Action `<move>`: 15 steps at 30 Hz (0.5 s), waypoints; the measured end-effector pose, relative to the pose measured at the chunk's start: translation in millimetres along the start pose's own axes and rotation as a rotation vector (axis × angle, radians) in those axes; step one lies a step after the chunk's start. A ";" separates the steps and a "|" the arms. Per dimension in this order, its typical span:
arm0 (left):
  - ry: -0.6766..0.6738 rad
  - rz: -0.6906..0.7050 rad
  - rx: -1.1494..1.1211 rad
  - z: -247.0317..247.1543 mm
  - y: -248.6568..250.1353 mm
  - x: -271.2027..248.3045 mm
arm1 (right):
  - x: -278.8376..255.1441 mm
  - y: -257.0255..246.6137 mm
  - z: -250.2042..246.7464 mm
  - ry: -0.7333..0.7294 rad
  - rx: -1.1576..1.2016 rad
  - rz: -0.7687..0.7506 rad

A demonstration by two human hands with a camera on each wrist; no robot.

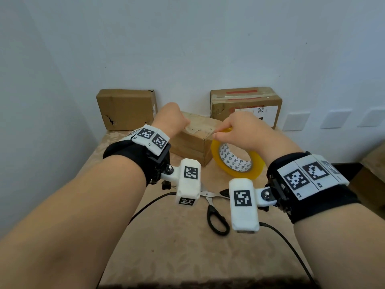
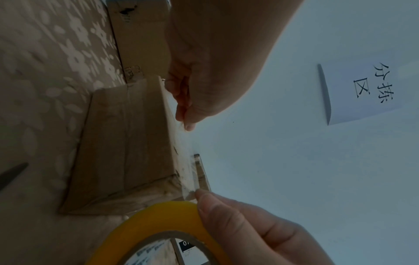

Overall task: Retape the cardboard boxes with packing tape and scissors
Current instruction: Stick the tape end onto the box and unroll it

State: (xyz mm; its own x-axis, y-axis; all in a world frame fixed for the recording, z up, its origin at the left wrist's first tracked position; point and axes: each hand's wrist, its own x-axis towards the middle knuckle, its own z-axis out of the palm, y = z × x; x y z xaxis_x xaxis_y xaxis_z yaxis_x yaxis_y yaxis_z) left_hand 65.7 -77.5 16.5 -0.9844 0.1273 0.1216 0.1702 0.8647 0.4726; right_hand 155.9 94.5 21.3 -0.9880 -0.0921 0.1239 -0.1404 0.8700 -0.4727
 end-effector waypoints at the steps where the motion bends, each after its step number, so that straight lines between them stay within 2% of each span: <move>1: -0.003 0.005 0.005 0.8 -0.9 0.9 | 0.2 -0.1 1.4 -0.008 0.009 0.003; 15: -0.005 0.052 0.093 13.8 -6.4 4.8 | 7.3 2.2 7.1 -0.026 -0.007 0.042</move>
State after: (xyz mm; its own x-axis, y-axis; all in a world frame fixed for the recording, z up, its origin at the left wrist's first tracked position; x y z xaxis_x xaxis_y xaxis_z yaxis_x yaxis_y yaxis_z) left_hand 59.2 -75.7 2.0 -0.9746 0.1750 0.1396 0.2161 0.8984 0.3824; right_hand 147.9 92.3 15.0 -0.9944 -0.0677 0.0816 -0.0984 0.8767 -0.4709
